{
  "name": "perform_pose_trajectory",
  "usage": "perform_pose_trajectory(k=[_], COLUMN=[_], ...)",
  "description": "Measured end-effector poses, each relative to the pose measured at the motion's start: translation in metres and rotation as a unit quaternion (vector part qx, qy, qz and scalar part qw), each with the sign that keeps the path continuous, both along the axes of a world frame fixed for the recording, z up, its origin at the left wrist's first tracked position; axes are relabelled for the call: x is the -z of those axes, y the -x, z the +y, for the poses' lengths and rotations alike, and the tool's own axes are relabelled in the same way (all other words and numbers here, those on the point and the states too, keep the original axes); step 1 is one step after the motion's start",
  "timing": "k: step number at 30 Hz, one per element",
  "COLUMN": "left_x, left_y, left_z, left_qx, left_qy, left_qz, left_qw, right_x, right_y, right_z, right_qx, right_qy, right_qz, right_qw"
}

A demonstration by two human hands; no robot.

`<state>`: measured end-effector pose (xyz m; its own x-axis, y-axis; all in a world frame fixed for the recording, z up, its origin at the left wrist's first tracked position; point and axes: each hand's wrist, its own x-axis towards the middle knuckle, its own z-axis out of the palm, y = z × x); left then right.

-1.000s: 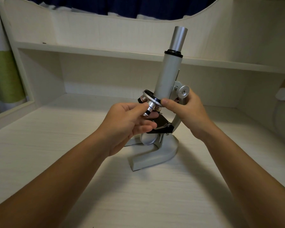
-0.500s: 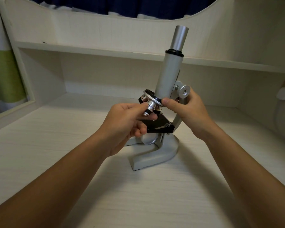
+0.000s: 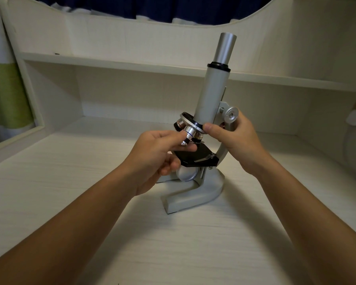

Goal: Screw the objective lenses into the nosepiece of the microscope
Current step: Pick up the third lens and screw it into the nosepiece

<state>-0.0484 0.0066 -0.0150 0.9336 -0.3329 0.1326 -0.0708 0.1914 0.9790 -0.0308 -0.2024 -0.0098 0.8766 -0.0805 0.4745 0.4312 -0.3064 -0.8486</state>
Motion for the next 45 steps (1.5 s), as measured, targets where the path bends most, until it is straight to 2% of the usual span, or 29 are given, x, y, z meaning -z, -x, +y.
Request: perform_pose_trajectory(k=[3, 10, 18, 26, 33, 40, 45], left_x=[0.0015, 0.0006, 0.0029, 0.0005, 0.0038, 0.0022, 0.0041], left_y=[-0.0015, -0.0030, -0.0041, -0.0022, -0.0053, -0.0051, -0.0051], left_z=[0.0012, 0.0005, 0.0031, 0.0015, 0.0035, 0.0046, 0.0048], left_qx=[-0.029, 0.018, -0.018, 0.025, -0.027, 0.052, 0.031], left_qy=[-0.010, 0.011, 0.002, 0.027, 0.016, 0.009, 0.002], left_qz=[-0.017, 0.020, -0.022, 0.014, -0.026, 0.012, -0.017], left_qw=[0.999, 1.000, 1.000, 0.999, 0.999, 0.999, 0.999], right_x=[0.0003, 0.0002, 0.0004, 0.0002, 0.0001, -0.0001, -0.0007], right_y=[-0.0007, -0.0008, -0.0014, -0.0004, -0.0011, -0.0008, -0.0004], right_z=[-0.0004, -0.0014, -0.0020, -0.0020, -0.0011, -0.0003, 0.0000], right_qx=[-0.001, 0.000, -0.006, -0.009, -0.016, -0.015, -0.017], right_qy=[0.004, 0.006, 0.010, 0.009, -0.002, -0.008, -0.010], right_qz=[0.003, 0.007, 0.009, 0.003, 0.000, -0.007, -0.007], right_qw=[1.000, 1.000, 1.000, 1.000, 1.000, 1.000, 1.000])
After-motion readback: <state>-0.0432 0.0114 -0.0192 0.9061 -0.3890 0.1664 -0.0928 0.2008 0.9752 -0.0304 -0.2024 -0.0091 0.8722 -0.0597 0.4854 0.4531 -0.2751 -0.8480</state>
